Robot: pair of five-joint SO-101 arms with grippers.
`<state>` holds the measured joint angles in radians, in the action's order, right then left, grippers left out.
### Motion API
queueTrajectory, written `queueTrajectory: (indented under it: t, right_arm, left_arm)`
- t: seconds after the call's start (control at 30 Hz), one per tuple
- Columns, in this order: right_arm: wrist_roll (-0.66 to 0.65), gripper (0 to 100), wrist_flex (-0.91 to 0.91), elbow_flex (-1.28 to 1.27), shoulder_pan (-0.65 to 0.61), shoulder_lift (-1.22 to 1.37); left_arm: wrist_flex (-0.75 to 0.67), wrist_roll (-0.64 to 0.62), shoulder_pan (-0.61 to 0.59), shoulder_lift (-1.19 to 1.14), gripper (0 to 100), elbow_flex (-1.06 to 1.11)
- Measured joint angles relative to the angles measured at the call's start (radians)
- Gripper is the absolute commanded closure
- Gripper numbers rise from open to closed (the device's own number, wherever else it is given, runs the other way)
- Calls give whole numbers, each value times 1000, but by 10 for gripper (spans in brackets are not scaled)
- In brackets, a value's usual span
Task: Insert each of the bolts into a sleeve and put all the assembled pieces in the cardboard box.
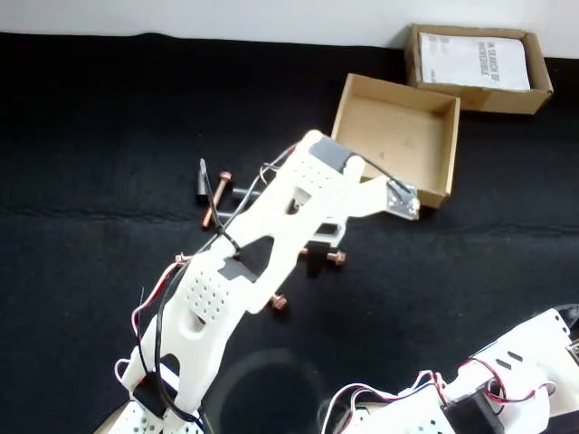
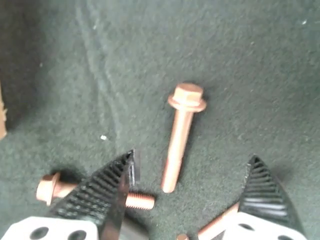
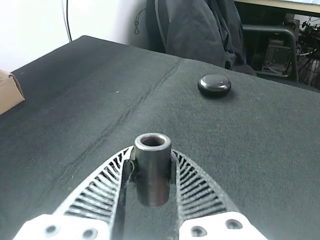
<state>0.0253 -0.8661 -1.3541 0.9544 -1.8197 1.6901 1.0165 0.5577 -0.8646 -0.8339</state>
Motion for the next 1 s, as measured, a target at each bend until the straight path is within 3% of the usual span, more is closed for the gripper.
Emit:
queueTrajectory:
  t: [0.13, 0.3, 0.53, 0.7, 0.87, 1.0]
  right_arm:
    - [0, 991, 11, -14, -2, 0]
    - [0, 991, 11, -14, -2, 0]
    - [0, 991, 11, -14, -2, 0]
    - [0, 991, 11, -37, -2, 2]
    - [0, 991, 14, -44, -3, 2]
    - [0, 991, 14, -44, -3, 2]
  left_arm:
    - [0, 0, 31, -32, 686, -2]
    - [-25, 0, 61, -95, 781, -2]
    - [-81, -2, 64, -120, 780, -11]
    - [-117, -2, 66, -120, 933, -11]
    - [-138, -3, 71, -120, 996, -9]
    - [-153, -66, 71, -120, 992, -9]
